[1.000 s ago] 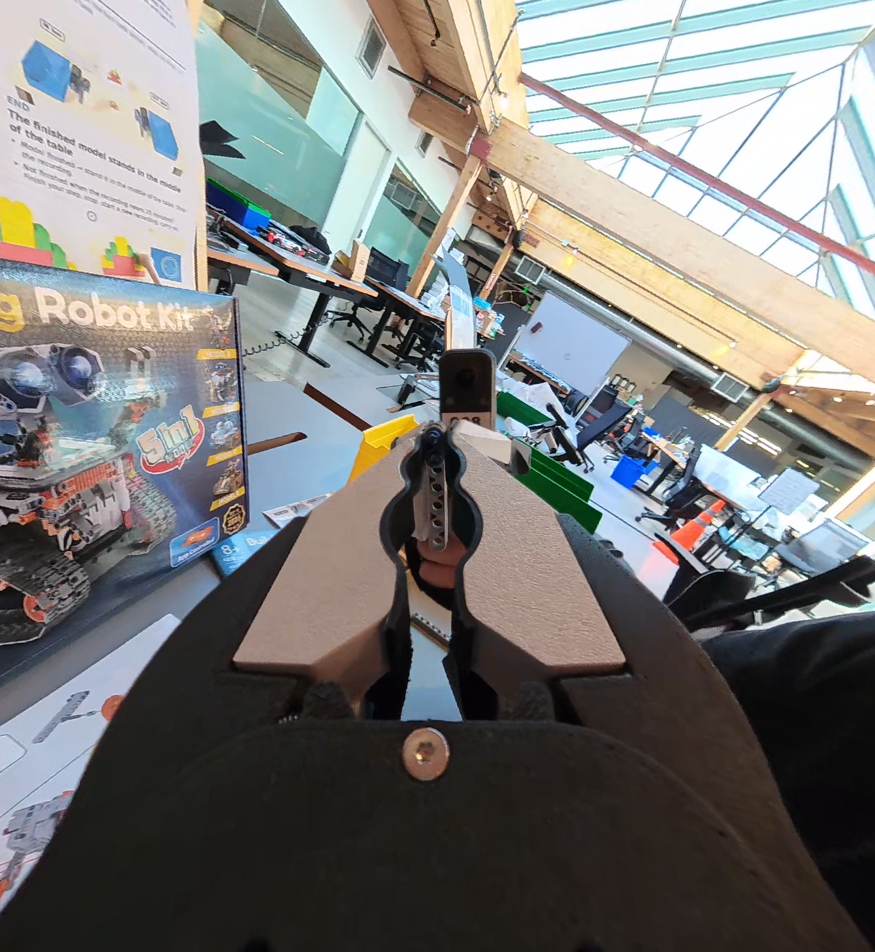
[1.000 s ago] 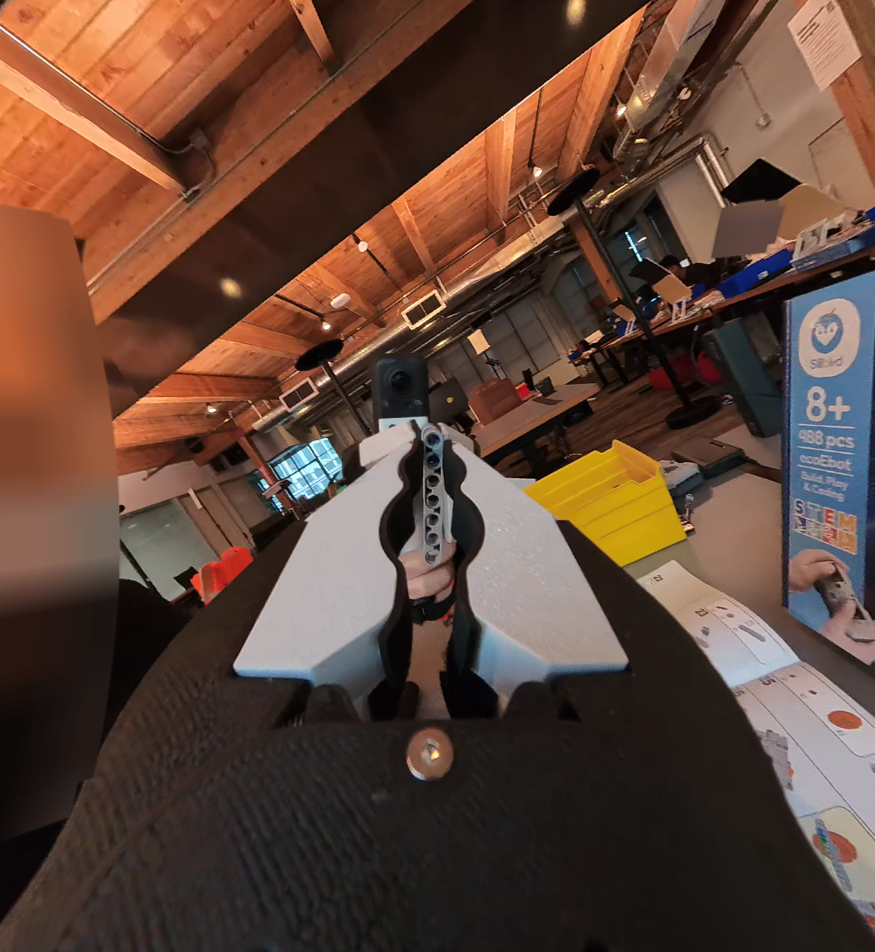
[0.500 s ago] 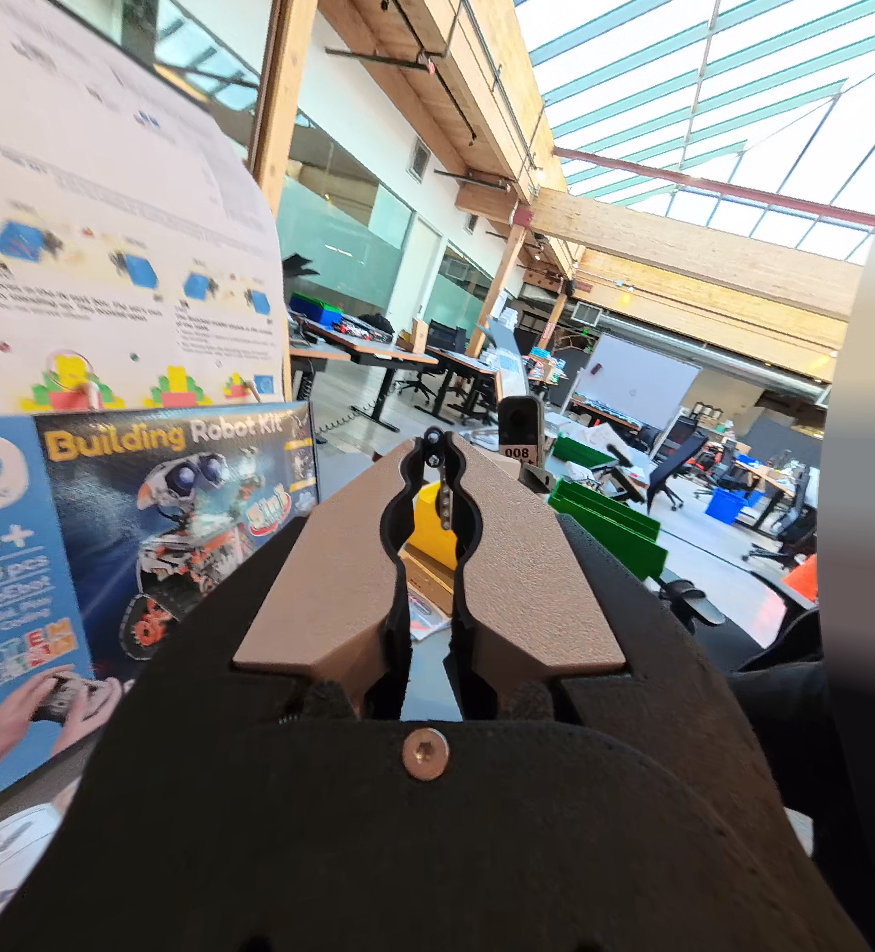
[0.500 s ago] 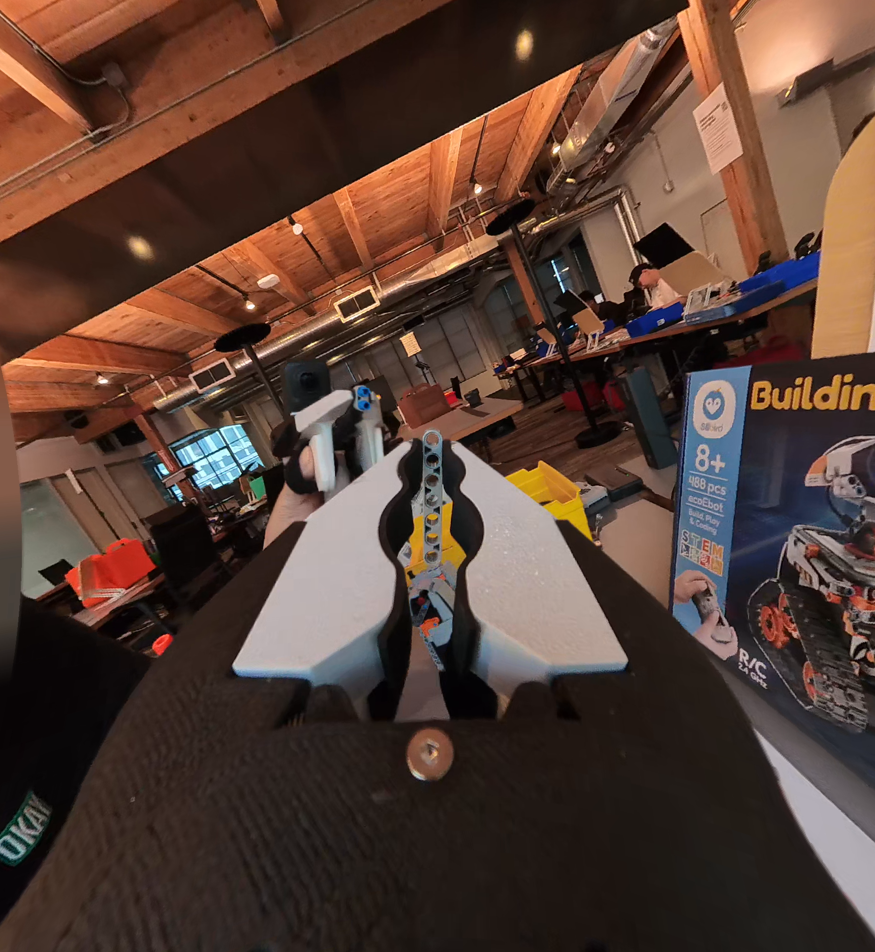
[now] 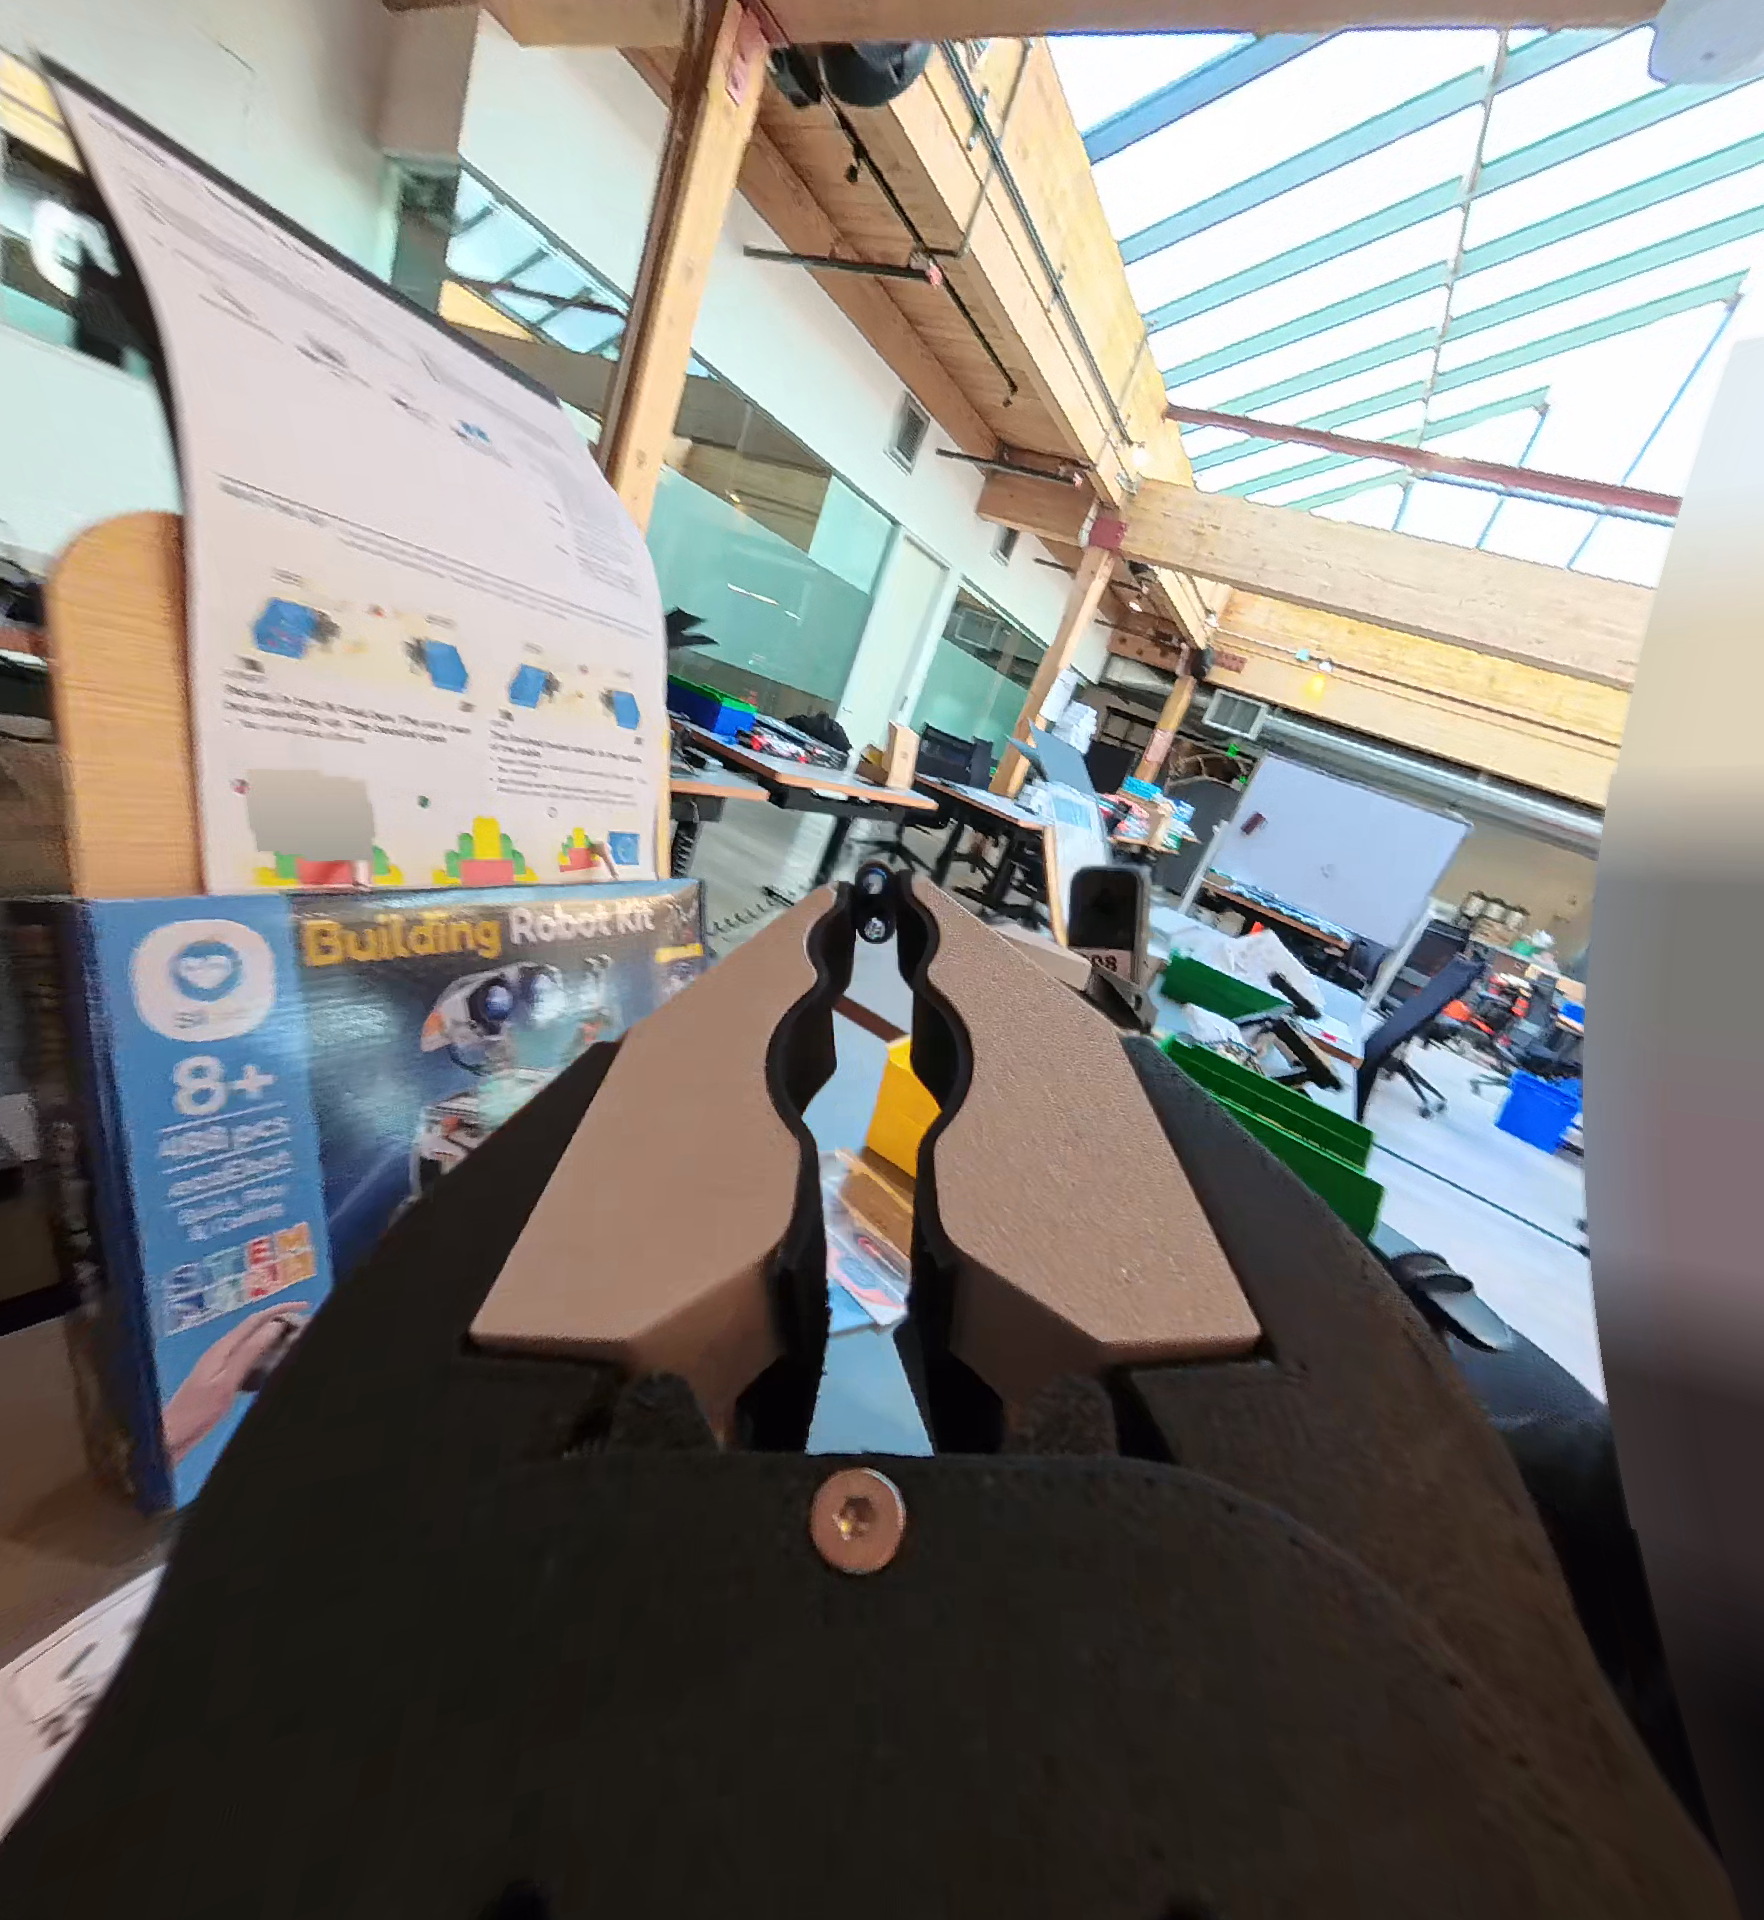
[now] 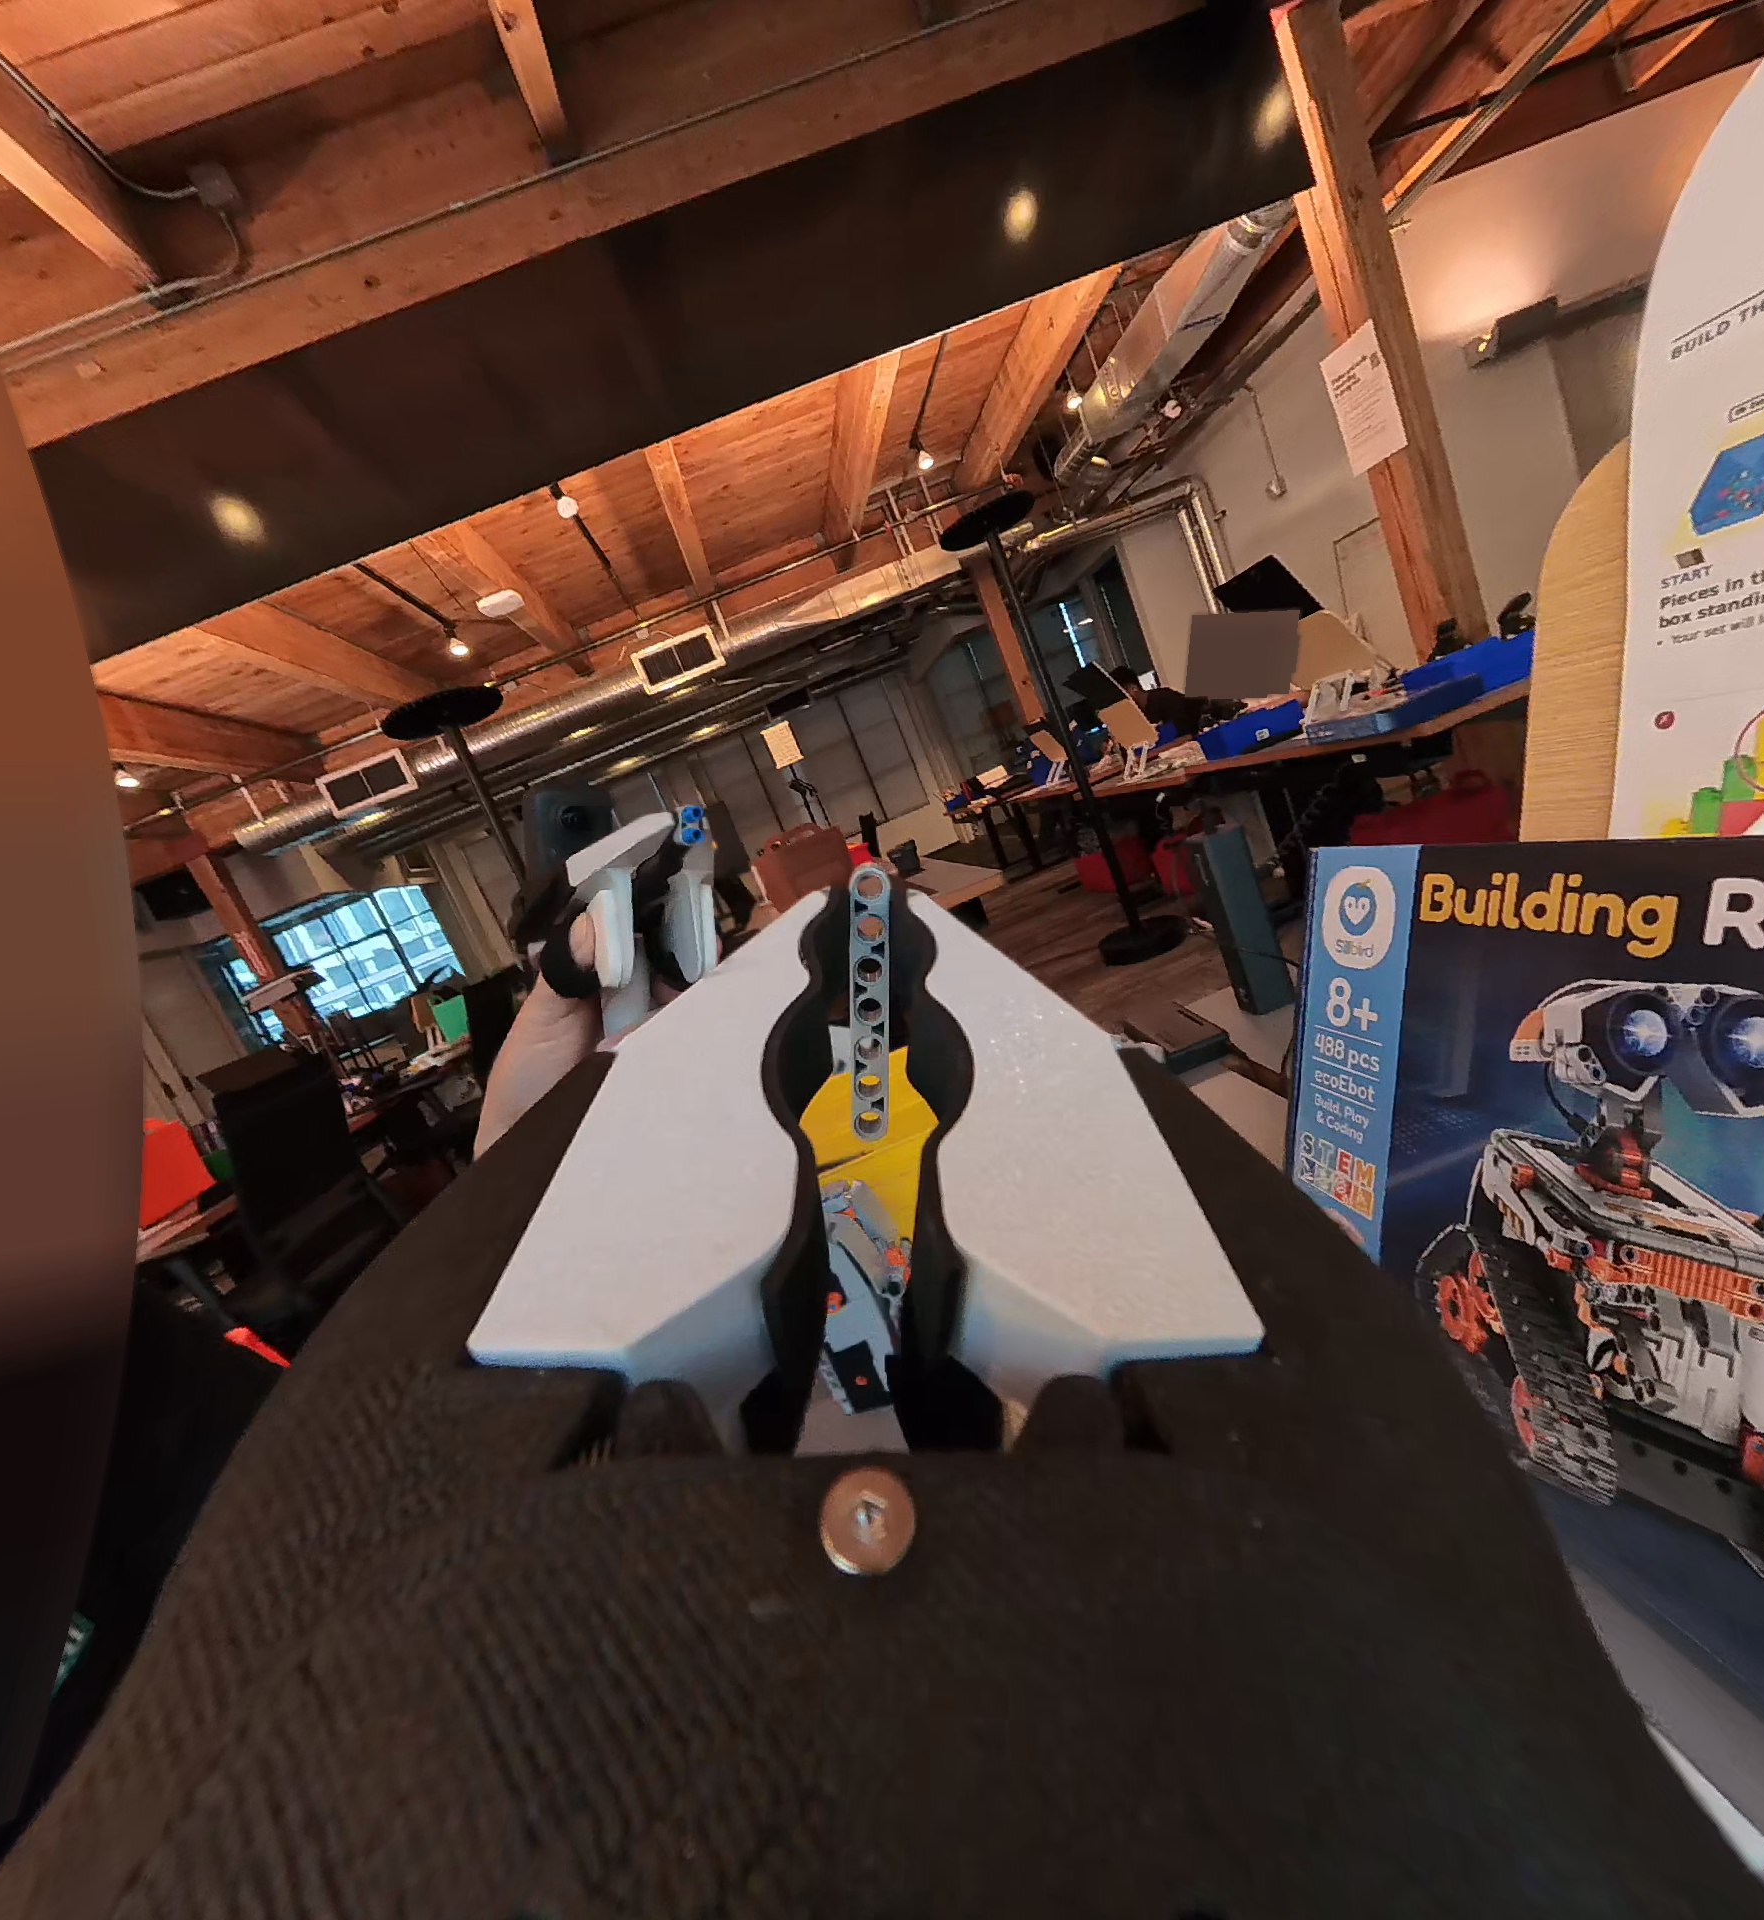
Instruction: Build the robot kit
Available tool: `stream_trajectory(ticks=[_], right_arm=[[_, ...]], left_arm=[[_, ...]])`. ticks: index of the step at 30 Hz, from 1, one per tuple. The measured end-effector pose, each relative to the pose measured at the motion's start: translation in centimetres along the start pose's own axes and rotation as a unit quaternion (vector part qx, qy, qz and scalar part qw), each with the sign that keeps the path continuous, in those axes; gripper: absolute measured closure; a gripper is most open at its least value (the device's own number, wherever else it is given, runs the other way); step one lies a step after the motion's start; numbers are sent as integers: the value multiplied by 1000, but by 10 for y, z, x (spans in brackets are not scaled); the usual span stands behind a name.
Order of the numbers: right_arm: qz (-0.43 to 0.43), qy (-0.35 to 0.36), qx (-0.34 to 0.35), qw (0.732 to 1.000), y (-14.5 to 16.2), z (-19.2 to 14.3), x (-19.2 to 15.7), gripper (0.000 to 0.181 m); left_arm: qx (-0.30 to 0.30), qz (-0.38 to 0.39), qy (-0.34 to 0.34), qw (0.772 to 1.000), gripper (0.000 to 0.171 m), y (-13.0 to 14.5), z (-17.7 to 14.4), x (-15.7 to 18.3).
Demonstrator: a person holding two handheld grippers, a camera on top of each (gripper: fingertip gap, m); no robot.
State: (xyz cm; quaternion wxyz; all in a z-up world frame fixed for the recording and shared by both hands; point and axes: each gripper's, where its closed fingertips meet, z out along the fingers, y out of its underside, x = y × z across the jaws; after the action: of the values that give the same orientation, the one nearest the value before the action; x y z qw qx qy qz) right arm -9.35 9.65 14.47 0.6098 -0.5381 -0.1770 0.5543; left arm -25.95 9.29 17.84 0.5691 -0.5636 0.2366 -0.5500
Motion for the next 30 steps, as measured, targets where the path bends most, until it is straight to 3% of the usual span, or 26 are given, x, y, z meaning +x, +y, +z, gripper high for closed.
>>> stream_trajectory(ticks=[4,12,30], right_arm=[[20,-17,2,1000,6,2,1,176],[38,-28,-14,999,25,7,6,176],[-15,78,-16,997,17,-22,51,176]], left_arm=[[24,12,-51,998,166,-17,-19,-18],[33,-18,-70,997,166,-14,-18,-36],[128,-50,-116,984,166,-36,-51,-74]])
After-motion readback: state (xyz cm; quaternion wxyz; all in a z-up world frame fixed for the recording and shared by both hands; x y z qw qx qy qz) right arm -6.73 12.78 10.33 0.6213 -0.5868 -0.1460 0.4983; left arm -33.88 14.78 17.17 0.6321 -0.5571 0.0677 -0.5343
